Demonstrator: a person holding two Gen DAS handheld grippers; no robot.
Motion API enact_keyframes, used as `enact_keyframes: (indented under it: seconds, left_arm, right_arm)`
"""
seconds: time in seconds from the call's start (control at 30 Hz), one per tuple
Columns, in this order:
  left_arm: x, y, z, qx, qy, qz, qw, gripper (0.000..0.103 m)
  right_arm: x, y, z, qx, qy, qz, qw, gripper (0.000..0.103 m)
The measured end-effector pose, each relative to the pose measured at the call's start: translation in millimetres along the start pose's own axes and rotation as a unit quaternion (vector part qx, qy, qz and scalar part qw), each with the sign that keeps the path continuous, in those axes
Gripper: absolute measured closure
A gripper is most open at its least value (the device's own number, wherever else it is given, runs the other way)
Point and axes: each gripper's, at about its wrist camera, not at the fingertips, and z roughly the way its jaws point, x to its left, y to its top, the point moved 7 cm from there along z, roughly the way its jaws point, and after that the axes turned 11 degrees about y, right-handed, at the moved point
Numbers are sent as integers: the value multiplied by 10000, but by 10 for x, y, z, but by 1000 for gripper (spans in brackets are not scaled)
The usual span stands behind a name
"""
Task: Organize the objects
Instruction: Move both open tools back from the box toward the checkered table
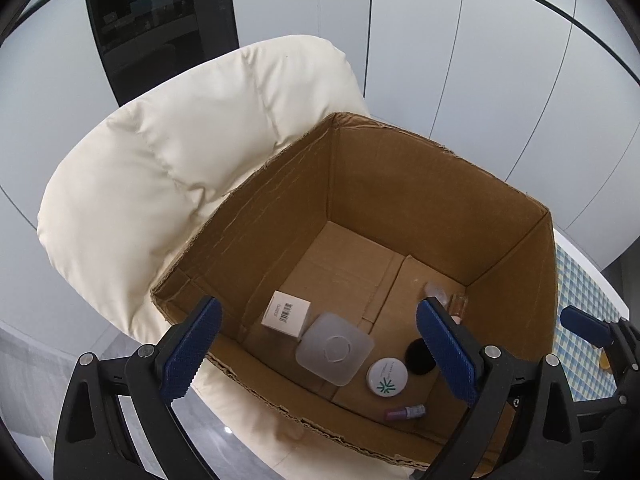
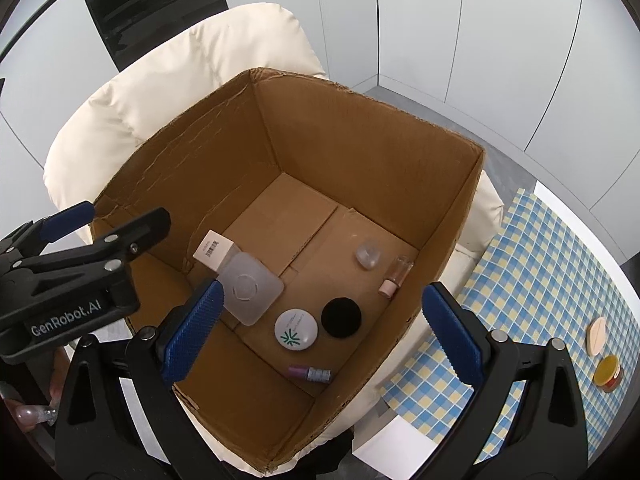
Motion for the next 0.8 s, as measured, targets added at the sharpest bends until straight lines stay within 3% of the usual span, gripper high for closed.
enact_keyframes:
  seconds: [0.5, 0.8]
  left_arm:
    - [-11, -43, -75, 38, -105, -62, 9999, 5]
    - [117, -208, -338, -20, -12, -135, 9999, 5]
  right_arm:
    - [-11, -36, -131, -42, -85, -8, 10000, 2]
    - [-18, -194, -418, -154, -49, 178, 9997, 2]
